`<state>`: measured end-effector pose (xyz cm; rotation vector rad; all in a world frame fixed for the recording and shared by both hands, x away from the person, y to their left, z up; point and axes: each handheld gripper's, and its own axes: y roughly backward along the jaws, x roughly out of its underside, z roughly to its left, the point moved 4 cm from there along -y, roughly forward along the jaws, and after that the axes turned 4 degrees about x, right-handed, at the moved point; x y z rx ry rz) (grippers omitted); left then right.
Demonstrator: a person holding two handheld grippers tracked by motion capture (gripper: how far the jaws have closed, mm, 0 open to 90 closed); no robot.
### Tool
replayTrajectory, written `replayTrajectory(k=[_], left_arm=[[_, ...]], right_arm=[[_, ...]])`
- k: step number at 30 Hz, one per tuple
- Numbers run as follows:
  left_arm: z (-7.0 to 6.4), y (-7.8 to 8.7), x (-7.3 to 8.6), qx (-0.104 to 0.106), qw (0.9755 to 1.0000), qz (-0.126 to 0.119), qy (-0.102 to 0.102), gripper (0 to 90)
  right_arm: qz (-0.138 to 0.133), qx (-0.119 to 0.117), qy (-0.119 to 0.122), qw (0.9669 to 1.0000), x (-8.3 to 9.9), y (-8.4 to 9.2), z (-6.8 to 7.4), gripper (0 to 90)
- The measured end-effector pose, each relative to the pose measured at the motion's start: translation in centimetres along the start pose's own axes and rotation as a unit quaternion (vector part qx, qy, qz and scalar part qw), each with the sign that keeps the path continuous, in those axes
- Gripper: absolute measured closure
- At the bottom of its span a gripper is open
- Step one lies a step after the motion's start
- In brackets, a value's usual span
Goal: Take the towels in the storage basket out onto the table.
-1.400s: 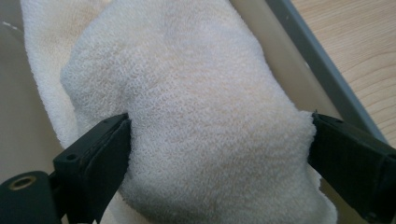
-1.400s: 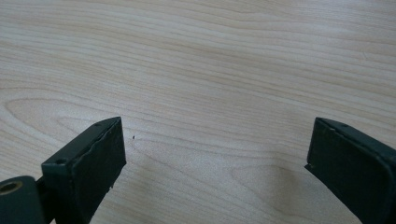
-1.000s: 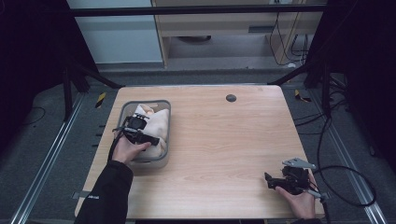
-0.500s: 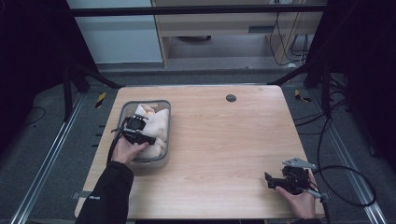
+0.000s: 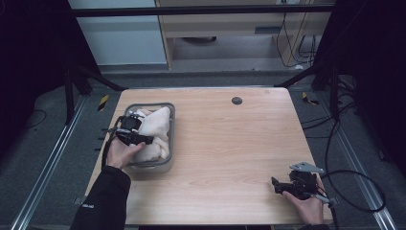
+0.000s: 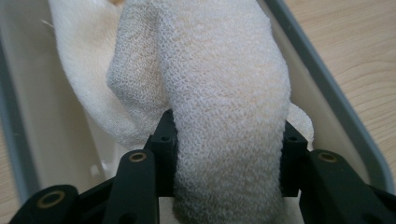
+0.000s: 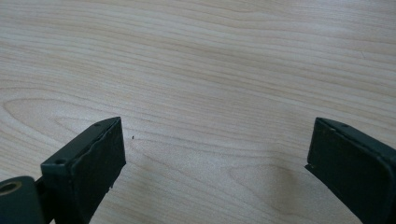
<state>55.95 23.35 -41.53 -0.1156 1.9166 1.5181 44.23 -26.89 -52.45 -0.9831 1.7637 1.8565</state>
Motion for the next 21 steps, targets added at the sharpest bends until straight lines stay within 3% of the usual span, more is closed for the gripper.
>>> replayTrajectory(k=[13, 21], left_arm=[[0.6, 6.3, -1.0, 0.000, 0.9976, -0.069, -0.001, 54.7], [0.6, 8.3, -1.5, -0.001, 0.9963, -0.086, -0.007, 54.8]], right_arm=[[0.001, 0.000, 0.000, 1.0000, 0.0, 0.0, 0.0, 4.2], [0.001, -0.001, -0.003, 1.0000, 0.0, 0.0, 0.0, 4.2]])
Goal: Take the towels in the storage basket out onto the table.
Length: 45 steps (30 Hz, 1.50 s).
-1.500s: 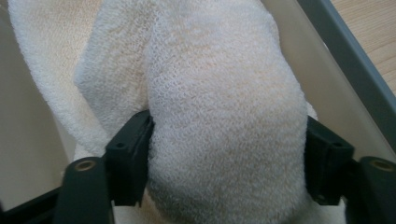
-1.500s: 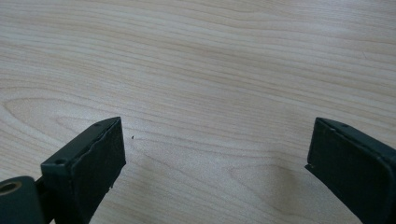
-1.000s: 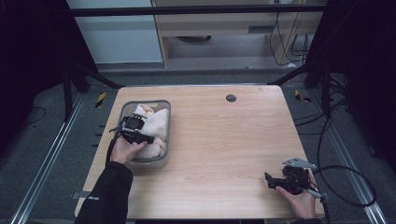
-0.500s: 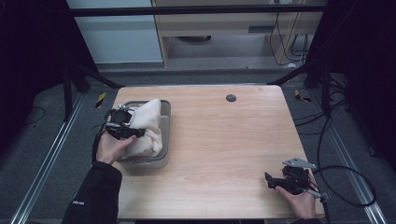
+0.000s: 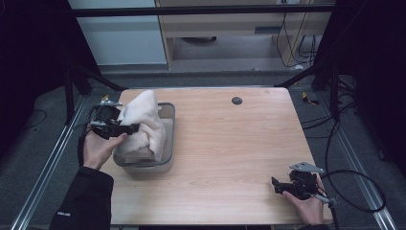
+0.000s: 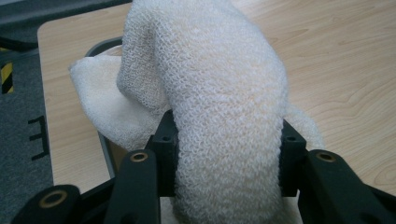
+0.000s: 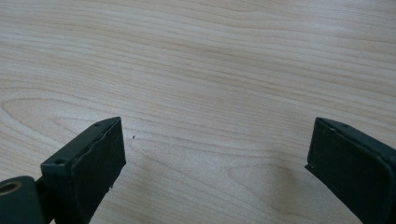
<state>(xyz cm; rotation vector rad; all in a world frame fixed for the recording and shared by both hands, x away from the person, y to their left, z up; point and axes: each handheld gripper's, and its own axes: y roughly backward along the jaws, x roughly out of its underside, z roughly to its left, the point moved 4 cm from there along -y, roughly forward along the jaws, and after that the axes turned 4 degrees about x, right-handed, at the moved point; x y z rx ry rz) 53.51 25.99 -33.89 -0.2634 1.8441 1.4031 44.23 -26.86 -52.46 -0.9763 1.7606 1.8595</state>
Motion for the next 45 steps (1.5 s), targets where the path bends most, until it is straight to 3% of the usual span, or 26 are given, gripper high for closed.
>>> replayTrajectory(k=[10, 20, 45], left_arm=[[-0.4, 2.1, -1.3, 0.002, 0.9998, -0.020, -0.007, 54.8], [-0.5, 4.1, -2.5, 0.002, 0.9997, -0.022, -0.015, 54.7], [-1.7, 7.0, -4.3, 0.018, 0.9985, -0.043, -0.027, 54.7]], right_arm=[[0.000, 0.001, 0.000, 1.0000, 0.0, 0.0, 0.0, 4.2], [0.000, -0.001, 0.000, 1.0000, 0.0, 0.0, 0.0, 4.2], [-0.001, 0.002, -0.001, 1.0000, 0.0, 0.0, -0.1, 4.2]])
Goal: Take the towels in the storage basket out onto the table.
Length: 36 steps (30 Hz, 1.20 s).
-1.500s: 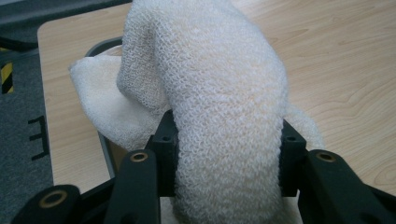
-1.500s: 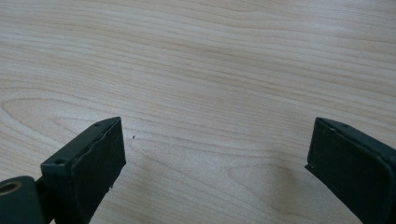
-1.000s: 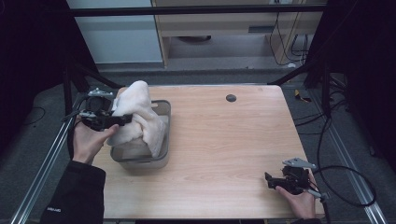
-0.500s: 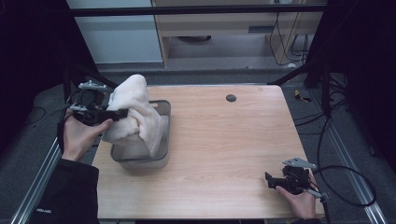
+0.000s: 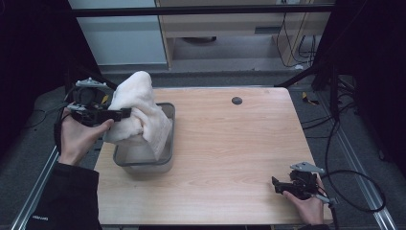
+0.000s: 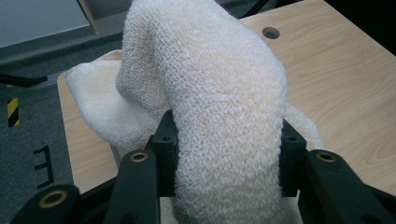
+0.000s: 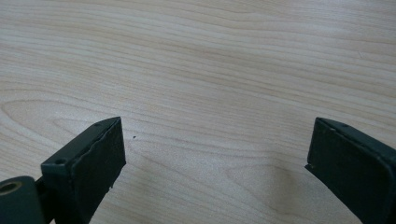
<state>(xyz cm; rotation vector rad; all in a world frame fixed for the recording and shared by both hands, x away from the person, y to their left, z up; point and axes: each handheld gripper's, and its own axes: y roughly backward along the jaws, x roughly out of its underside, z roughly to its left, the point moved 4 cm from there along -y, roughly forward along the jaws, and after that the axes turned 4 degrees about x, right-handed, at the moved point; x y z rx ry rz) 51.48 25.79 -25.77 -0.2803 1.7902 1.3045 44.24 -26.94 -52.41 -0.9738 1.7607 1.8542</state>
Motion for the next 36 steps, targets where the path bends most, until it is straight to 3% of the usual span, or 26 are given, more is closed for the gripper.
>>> replayTrajectory(k=[20, 36], left_arm=[[-2.8, 1.2, -1.8, 0.021, 0.9994, -0.016, -0.021, 54.6], [-6.5, -0.1, -3.0, 0.048, 0.9975, -0.009, -0.051, 54.6]], right_arm=[[-0.002, 0.000, -0.001, 1.0000, 0.0, 0.1, -0.1, 4.2], [-0.003, 0.001, -0.002, 1.0000, -0.1, 0.2, -0.1, 4.3]])
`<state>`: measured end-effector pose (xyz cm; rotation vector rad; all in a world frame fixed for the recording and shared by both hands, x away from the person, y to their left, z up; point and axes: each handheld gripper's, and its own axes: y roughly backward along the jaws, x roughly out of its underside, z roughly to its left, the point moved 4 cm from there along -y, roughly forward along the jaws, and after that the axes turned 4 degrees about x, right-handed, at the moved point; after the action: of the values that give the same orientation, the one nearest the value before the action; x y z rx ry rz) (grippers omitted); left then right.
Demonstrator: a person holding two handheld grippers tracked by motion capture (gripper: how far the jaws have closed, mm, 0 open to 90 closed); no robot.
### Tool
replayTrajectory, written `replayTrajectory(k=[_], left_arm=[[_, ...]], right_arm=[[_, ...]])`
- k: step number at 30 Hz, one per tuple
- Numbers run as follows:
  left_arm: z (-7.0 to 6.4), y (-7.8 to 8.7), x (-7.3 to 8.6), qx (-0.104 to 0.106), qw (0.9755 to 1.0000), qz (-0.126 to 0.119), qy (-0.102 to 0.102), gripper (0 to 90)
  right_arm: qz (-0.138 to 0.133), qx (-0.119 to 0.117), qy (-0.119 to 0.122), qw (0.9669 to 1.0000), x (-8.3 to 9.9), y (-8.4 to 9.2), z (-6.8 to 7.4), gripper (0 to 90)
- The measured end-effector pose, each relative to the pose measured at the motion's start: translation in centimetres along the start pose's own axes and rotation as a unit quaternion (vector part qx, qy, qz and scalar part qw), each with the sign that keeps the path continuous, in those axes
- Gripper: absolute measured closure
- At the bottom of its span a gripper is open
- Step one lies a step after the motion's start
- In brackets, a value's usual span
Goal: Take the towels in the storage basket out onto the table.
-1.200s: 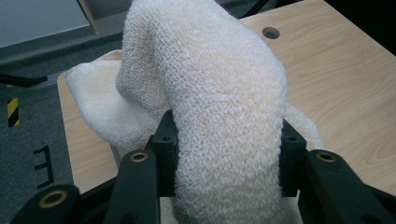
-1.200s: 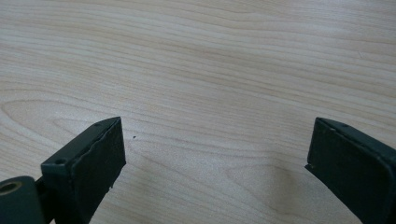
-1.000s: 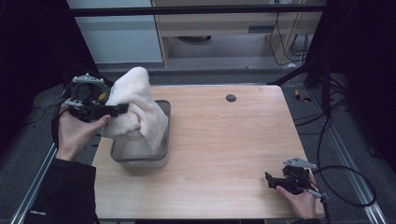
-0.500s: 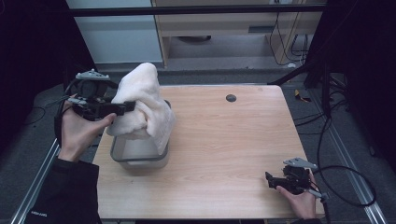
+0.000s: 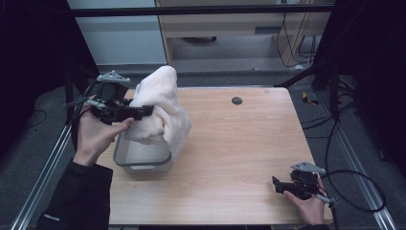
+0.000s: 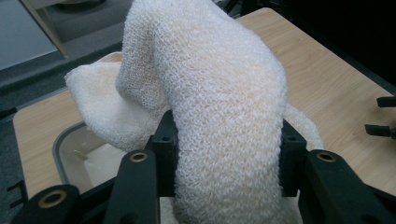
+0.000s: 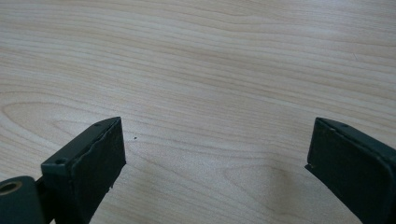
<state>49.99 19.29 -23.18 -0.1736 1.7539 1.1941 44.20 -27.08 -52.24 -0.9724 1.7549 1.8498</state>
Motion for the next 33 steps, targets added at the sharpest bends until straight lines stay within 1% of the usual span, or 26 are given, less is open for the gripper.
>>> replayTrajectory(k=[1, 2, 3, 4, 5, 8, 9, 10, 15, 18, 24, 27, 28, 29, 30, 31, 33], left_arm=[[-0.4, -0.3, -0.2, 0.003, 1.0000, 0.001, -0.004, 54.6], [-0.4, -0.3, -0.2, 0.003, 1.0000, 0.001, -0.004, 54.6], [-0.9, -0.6, -0.4, 0.007, 1.0000, 0.002, -0.007, 54.6], [-0.9, -0.6, -0.4, 0.007, 1.0000, 0.002, -0.007, 54.6], [-1.3, -1.0, -0.6, 0.011, 0.9999, 0.004, -0.011, 54.6], [-1.7, -1.3, -0.8, 0.014, 0.9998, 0.006, -0.015, 54.5], [-2.1, -1.7, -1.0, 0.017, 0.9997, 0.006, -0.018, 54.5], [-2.1, -1.7, -1.0, 0.017, 0.9997, 0.006, -0.018, 54.5], [-3.0, -2.7, -1.5, 0.026, 0.9993, 0.009, -0.026, 54.5], [-3.5, -3.4, -1.6, 0.026, 0.9992, 0.011, -0.030, 54.4], [-4.1, -4.4, -1.8, 0.032, 0.9989, 0.013, -0.031, 54.4], [-4.6, -5.2, -1.9, 0.035, 0.9985, 0.017, -0.037, 54.4], [-4.6, -5.2, -1.9, 0.035, 0.9985, 0.017, -0.037, 54.4], [-4.9, -5.6, -1.9, 0.038, 0.9984, 0.016, -0.038, 54.4], [-4.9, -5.6, -1.9, 0.038, 0.9984, 0.016, -0.038, 54.4], [-5.3, -6.0, -2.0, 0.043, 0.9982, 0.015, -0.040, 54.4], [-5.5, -6.3, -2.1, 0.046, 0.9980, 0.014, -0.041, 54.4]], right_arm=[[0.000, 0.000, 0.000, 1.0000, 0.0, 0.0, 0.0, 4.3], [0.000, 0.000, 0.000, 1.0000, 0.0, 0.0, 0.0, 4.3], [-0.001, 0.000, 0.000, 1.0000, 0.0, 0.0, 0.0, 4.2], [-0.001, 0.000, 0.000, 1.0000, 0.0, 0.0, 0.0, 4.2], [-0.001, 0.000, 0.000, 1.0000, 0.0, 0.0, 0.0, 4.3], [-0.002, 0.000, 0.003, 1.0000, 0.0, 0.0, -0.1, 4.3], [-0.002, 0.000, -0.001, 1.0000, 0.0, 0.1, 0.0, 4.3], [-0.002, 0.000, -0.001, 1.0000, 0.0, 0.1, 0.0, 4.3], [-0.004, 0.000, -0.001, 1.0000, -0.1, 0.1, -0.1, 4.3], [-0.005, 0.001, 0.000, 1.0000, -0.1, 0.1, -0.1, 4.3], [-0.004, 0.001, 0.000, 1.0000, -0.1, 0.1, -0.1, 4.3], [-0.005, 0.001, 0.000, 1.0000, -0.1, 0.1, -0.1, 4.3], [-0.005, 0.001, 0.000, 1.0000, -0.1, 0.1, -0.1, 4.3], [-0.004, 0.001, 0.000, 1.0000, -0.1, 0.1, -0.1, 4.3], [-0.004, 0.001, 0.000, 1.0000, -0.1, 0.1, -0.1, 4.3], [-0.005, 0.001, 0.000, 1.0000, -0.1, 0.1, -0.1, 4.3], [-0.005, 0.000, 0.001, 1.0000, -0.1, 0.1, -0.1, 4.3]])
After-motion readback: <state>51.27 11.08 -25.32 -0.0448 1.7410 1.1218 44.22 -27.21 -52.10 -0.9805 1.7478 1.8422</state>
